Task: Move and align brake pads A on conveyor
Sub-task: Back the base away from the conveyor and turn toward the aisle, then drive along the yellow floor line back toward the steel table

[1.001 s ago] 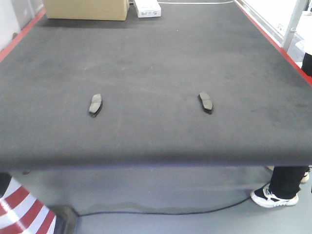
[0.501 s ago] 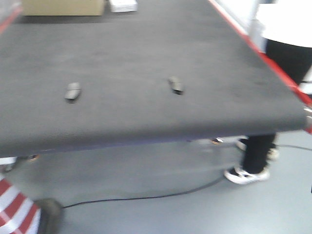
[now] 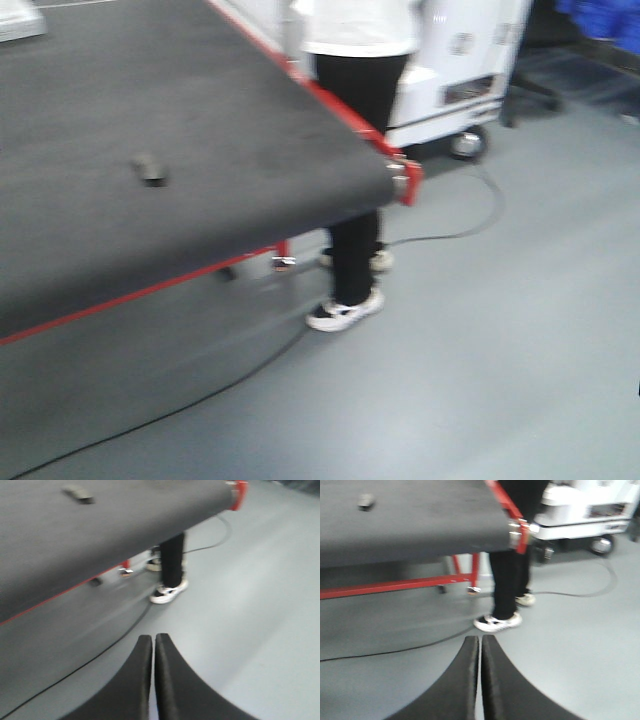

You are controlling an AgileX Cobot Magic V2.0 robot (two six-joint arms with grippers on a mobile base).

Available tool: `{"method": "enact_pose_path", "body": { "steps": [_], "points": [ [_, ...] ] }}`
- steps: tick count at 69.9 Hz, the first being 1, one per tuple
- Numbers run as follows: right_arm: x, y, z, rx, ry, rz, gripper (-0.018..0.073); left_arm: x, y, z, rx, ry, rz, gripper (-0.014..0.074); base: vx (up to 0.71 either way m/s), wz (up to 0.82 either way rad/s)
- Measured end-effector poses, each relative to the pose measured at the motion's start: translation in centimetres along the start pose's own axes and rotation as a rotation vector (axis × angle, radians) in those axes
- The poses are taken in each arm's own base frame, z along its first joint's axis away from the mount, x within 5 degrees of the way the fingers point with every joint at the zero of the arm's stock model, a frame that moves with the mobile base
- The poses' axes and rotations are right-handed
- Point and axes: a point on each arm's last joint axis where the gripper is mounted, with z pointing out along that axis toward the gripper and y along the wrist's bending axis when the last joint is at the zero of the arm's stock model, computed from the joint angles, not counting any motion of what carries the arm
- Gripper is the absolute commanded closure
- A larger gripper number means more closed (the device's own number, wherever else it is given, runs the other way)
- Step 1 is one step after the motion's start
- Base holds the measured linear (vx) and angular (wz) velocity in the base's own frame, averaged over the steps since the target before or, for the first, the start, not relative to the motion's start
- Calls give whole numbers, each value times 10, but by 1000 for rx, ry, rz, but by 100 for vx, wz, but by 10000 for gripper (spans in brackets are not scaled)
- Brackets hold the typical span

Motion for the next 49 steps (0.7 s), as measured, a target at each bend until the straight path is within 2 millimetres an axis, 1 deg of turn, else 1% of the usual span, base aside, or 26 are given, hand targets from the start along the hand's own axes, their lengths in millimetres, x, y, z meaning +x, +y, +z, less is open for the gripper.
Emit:
{"method": "enact_pose_path", "body": {
  "steps": [28, 49],
  "points": [
    [0, 0, 0, 0, 3, 0, 563, 0, 0, 0, 0, 0, 0, 603, -5, -70],
    [0, 0, 0, 0, 4, 0, 563, 0, 0, 0, 0, 0, 0, 603, -4, -61]
  ]
}}
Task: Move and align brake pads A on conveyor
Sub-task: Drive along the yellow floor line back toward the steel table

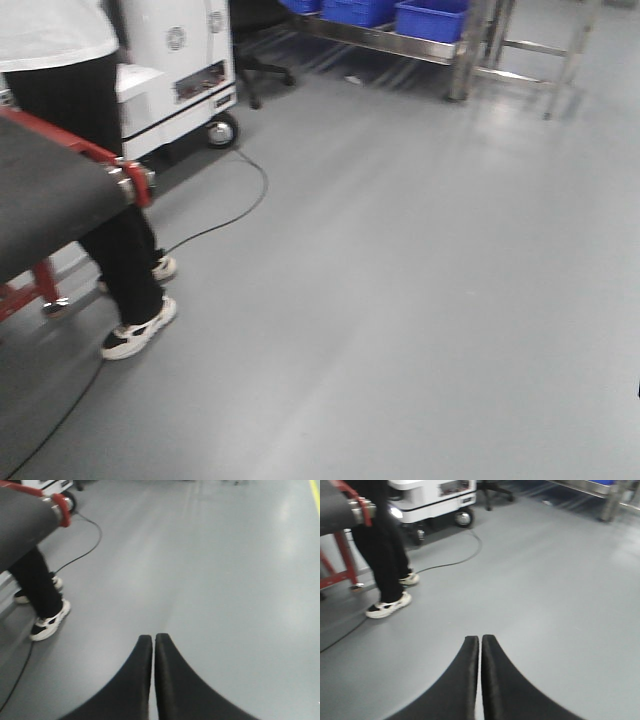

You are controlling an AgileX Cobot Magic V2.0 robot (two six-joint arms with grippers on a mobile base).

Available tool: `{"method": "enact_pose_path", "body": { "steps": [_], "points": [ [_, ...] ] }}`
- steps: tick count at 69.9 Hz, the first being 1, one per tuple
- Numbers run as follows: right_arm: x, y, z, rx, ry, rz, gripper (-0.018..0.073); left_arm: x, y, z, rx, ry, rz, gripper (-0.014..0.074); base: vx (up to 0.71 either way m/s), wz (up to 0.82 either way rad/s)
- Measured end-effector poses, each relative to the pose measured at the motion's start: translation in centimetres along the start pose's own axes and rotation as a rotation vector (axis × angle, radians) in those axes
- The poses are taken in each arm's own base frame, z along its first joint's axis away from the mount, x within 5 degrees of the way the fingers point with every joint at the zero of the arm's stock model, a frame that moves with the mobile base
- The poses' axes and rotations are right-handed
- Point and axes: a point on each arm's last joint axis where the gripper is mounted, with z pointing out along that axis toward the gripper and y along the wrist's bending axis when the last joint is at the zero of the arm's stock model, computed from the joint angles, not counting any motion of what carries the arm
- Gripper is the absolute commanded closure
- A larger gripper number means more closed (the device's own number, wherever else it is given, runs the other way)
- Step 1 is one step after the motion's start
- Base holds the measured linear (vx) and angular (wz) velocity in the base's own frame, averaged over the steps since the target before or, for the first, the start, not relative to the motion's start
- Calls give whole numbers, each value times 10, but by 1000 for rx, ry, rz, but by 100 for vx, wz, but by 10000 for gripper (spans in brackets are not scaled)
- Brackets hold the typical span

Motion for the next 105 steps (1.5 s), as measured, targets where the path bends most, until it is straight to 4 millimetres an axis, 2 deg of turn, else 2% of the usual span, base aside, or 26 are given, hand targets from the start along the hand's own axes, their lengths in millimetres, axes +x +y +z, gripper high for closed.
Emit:
{"method": "enact_pose_path", "body": {
  "steps": [53, 105],
  "points": [
    [0, 0, 0, 0, 2, 0, 563, 0, 0, 0, 0, 0, 0, 603, -4, -57],
    [0, 0, 0, 0, 3, 0, 563, 0, 0, 0, 0, 0, 0, 603, 5, -24]
  ]
}}
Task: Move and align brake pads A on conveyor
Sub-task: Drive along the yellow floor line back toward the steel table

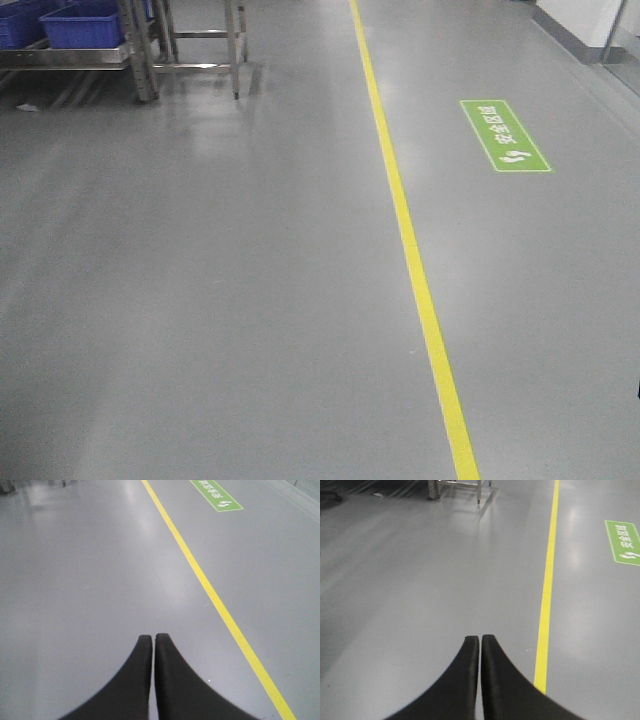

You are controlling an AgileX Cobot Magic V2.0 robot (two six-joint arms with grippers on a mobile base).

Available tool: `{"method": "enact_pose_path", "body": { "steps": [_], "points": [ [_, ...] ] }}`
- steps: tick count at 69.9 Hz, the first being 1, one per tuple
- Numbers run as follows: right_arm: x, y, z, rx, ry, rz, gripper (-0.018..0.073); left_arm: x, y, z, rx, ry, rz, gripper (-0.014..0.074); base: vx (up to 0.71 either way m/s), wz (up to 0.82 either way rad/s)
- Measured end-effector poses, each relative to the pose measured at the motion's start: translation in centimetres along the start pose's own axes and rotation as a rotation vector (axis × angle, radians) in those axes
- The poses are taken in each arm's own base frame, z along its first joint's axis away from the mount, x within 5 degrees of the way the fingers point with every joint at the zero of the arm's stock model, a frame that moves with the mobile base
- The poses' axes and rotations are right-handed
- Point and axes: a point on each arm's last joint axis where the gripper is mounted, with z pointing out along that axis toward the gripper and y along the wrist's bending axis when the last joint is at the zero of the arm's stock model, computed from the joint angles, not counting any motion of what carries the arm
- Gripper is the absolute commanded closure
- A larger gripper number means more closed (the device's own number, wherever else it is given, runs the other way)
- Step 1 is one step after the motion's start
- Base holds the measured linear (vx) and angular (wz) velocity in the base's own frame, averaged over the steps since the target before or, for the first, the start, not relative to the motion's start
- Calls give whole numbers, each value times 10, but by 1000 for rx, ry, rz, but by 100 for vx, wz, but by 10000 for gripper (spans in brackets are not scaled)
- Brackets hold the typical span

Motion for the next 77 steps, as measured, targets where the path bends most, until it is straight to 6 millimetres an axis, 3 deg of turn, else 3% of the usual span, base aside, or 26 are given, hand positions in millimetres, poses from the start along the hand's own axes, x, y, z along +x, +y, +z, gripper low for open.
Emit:
{"method": "enact_pose_path", "body": {
  "steps": [36, 77],
  "points": [
    [0, 0, 0, 0, 0, 0, 563, 0, 0, 0, 0, 0, 0, 603, 26, -18],
    [0, 0, 0, 0, 0, 0, 563, 0, 0, 0, 0, 0, 0, 603, 45, -5]
  ]
}}
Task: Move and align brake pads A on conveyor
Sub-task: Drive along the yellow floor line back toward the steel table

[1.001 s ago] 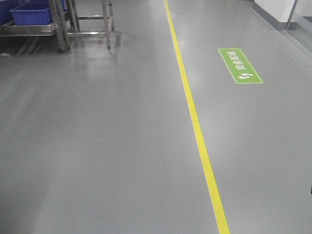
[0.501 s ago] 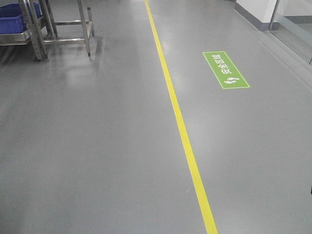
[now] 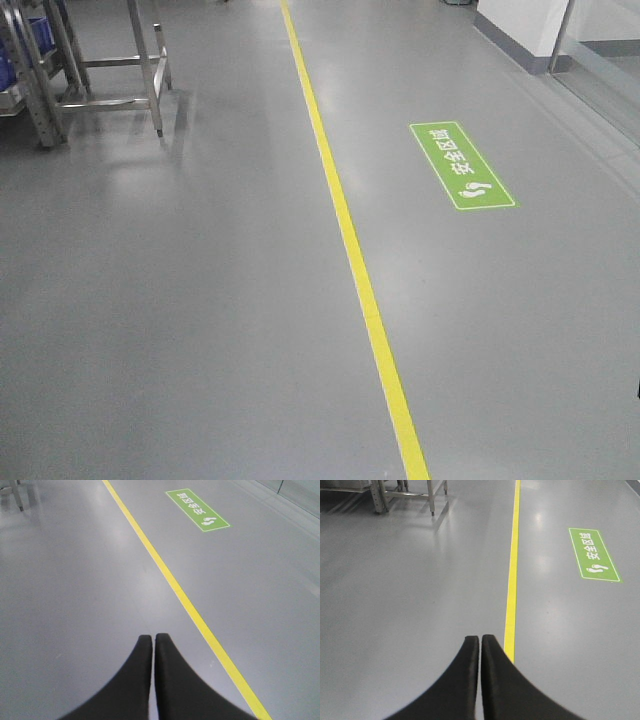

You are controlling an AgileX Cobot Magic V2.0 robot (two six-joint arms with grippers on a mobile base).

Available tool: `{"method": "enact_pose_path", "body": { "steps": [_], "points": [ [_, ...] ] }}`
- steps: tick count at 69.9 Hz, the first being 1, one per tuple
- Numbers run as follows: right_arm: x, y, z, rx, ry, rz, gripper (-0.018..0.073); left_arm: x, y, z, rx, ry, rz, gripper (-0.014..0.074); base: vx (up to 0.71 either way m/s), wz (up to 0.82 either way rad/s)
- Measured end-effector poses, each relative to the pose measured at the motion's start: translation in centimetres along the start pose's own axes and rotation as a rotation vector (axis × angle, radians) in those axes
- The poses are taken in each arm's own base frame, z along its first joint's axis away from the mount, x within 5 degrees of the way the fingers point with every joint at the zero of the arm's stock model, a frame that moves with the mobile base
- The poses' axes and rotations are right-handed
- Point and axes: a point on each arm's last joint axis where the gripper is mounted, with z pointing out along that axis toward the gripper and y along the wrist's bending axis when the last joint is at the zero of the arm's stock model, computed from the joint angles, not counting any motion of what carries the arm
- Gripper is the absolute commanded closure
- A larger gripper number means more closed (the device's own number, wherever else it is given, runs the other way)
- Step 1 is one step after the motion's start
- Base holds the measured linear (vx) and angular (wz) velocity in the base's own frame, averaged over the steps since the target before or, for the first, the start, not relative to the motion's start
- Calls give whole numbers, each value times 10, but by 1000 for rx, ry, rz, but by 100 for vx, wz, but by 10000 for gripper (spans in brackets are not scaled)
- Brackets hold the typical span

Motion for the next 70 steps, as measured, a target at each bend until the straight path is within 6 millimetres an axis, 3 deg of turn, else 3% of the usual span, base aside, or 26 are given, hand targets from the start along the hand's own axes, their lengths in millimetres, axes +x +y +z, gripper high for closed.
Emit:
{"method": "enact_pose_path", "body": {
  "steps": [70],
  "points": [
    [0, 0, 0, 0, 0, 0, 563, 0, 0, 0, 0, 0, 0, 603, 51, 4]
  ]
}}
